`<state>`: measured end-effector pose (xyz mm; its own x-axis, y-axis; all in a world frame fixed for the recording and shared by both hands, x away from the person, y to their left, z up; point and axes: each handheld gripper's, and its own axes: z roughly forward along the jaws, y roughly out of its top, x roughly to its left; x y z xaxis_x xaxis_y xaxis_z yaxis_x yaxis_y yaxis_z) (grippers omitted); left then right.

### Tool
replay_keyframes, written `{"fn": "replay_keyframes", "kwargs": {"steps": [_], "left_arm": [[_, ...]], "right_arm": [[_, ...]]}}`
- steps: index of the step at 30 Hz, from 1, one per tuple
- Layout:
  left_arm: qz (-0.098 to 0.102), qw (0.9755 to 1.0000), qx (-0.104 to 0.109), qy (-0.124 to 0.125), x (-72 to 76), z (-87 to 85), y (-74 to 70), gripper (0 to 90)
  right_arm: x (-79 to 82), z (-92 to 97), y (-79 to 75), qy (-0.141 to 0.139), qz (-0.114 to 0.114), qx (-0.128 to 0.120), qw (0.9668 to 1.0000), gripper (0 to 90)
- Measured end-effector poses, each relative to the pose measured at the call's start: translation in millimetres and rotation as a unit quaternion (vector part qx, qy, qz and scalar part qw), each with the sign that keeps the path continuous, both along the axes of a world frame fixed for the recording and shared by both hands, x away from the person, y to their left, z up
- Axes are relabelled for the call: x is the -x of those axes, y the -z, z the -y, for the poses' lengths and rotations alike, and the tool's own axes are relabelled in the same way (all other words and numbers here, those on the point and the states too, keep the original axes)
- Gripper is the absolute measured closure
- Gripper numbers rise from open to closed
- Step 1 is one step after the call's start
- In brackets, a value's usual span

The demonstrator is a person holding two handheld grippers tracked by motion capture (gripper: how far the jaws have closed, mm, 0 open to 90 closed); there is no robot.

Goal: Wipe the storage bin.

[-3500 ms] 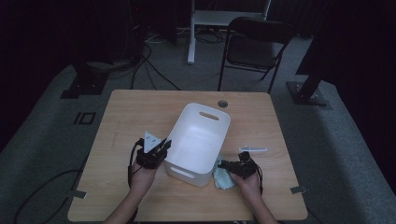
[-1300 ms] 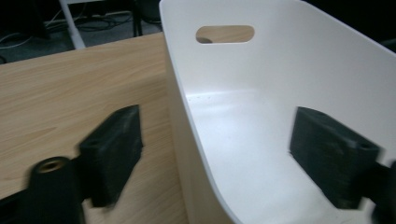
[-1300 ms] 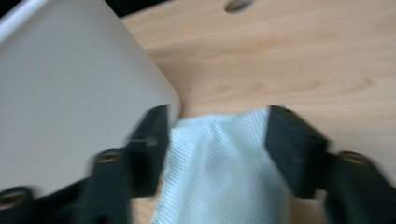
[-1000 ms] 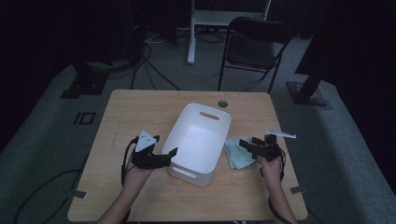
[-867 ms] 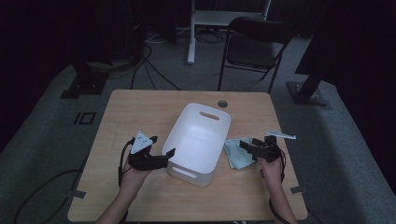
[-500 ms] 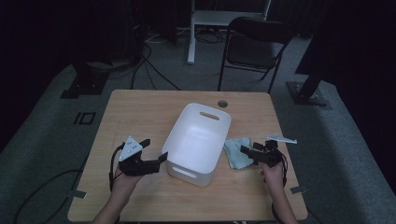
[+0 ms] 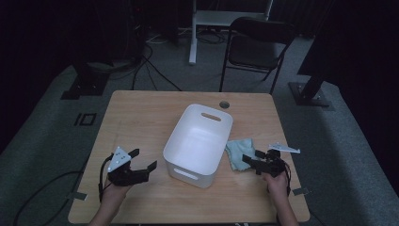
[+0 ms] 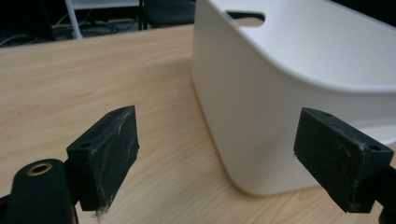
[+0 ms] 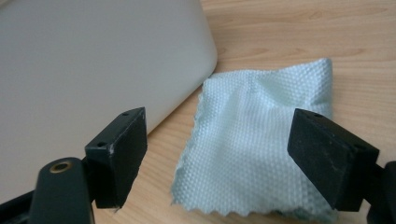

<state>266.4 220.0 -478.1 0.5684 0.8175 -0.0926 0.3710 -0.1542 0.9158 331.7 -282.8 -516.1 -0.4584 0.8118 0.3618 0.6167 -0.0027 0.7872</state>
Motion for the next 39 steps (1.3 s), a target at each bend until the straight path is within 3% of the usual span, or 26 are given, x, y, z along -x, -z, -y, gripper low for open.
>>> {"fn": "replay_keyframes", "kwargs": {"steps": [3,8,18,21,27,33,39], "left_arm": [[-0.004,1.0,0.002,-0.006,1.9,-5.5,6.7,14.5],[-0.016,0.9996,-0.014,-0.021,3.3,-12.1,20.7,14.4],[-0.037,0.9972,-0.04,-0.05,0.4,-19.4,44.5,14.5],[-0.042,0.9967,-0.039,-0.058,-0.6,-22.9,47.9,14.5],[-0.037,0.9944,-0.052,-0.085,-2.1,-31.1,53.4,14.4],[-0.037,0.9898,-0.065,-0.121,-5.6,-40.8,58.6,14.5],[-0.037,0.988,-0.069,-0.133,-6.5,-40.7,60.1,14.4]], "right_arm": [[5.2,0.7,1.7,-0.004,0.004,-0.002,1.0,19.5],[12.5,4.1,5.6,-0.009,0.007,0.007,0.9999,19.7],[23.4,21.0,18.0,0.008,0.002,0.011,0.9999,19.7],[26.6,25.6,21.5,0.013,0.0,0.017,0.9998,19.7],[34.3,31.8,30.2,0.021,0.002,0.039,0.999,18.0],[35.6,37.7,33.3,0.041,0.014,0.046,0.998,15.9],[34.2,40.6,36.0,0.058,0.018,0.056,0.9966,14.7]]}}
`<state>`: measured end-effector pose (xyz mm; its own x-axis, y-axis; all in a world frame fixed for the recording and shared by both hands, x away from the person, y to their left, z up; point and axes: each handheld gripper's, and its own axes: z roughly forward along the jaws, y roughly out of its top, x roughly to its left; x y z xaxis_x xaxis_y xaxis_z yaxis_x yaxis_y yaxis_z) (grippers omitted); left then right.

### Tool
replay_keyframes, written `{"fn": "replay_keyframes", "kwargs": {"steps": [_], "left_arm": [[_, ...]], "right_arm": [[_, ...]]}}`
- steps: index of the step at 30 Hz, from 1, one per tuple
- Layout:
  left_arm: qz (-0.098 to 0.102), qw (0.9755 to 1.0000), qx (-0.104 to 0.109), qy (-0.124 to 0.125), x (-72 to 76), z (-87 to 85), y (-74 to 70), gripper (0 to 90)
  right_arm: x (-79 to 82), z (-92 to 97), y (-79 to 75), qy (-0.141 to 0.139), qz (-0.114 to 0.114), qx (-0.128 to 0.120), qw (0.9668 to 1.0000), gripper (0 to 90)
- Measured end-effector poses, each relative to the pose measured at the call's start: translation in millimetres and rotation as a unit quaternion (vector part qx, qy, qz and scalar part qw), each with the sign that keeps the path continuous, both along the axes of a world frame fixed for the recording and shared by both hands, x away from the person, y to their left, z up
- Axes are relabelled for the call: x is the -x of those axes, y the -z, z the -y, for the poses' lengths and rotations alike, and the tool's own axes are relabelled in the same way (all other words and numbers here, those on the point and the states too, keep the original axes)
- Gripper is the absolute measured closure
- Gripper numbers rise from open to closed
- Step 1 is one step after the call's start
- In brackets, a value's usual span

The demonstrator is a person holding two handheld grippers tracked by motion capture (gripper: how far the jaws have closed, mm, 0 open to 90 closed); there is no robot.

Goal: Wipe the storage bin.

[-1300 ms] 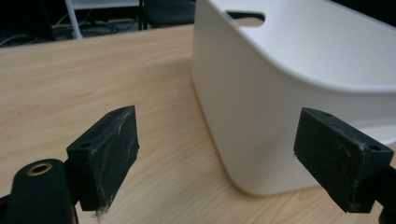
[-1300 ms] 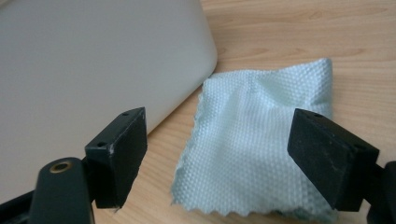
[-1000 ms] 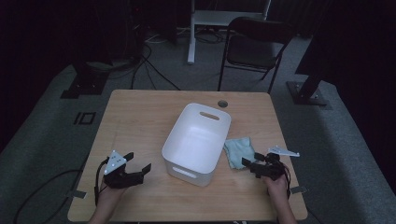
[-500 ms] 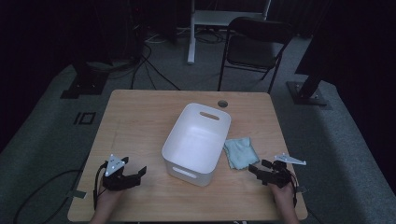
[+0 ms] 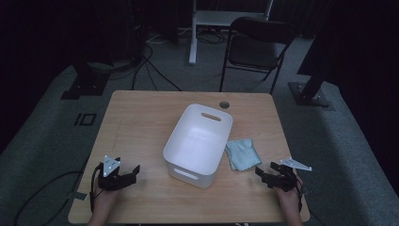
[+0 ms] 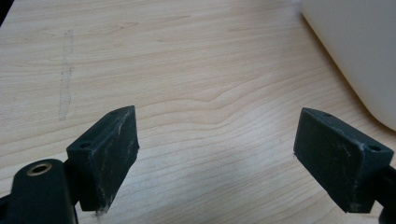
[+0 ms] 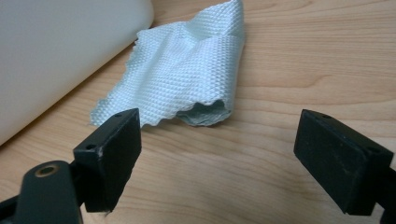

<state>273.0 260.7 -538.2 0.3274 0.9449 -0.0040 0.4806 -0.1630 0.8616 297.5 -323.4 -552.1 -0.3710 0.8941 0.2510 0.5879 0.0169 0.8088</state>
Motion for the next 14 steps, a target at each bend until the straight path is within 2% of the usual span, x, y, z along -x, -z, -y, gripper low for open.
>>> {"fn": "replay_keyframes", "kwargs": {"steps": [3,11,14], "left_arm": [[0.0,0.9999,-0.003,-0.011,0.4,0.3,0.0,14.4],[0.004,0.9991,0.002,-0.043,1.2,-2.4,-0.7,14.5],[0.004,0.999,-0.001,-0.045,0.9,-2.3,-0.7,14.5]], "right_arm": [[-0.2,-0.6,0.9,0.006,0.003,0.011,0.9999,14.6],[-1.5,-0.2,3.0,0.008,-0.001,0.01,0.9999,14.7],[-2.0,-0.9,3.2,0.007,-0.004,0.012,0.9999,14.7]]}}
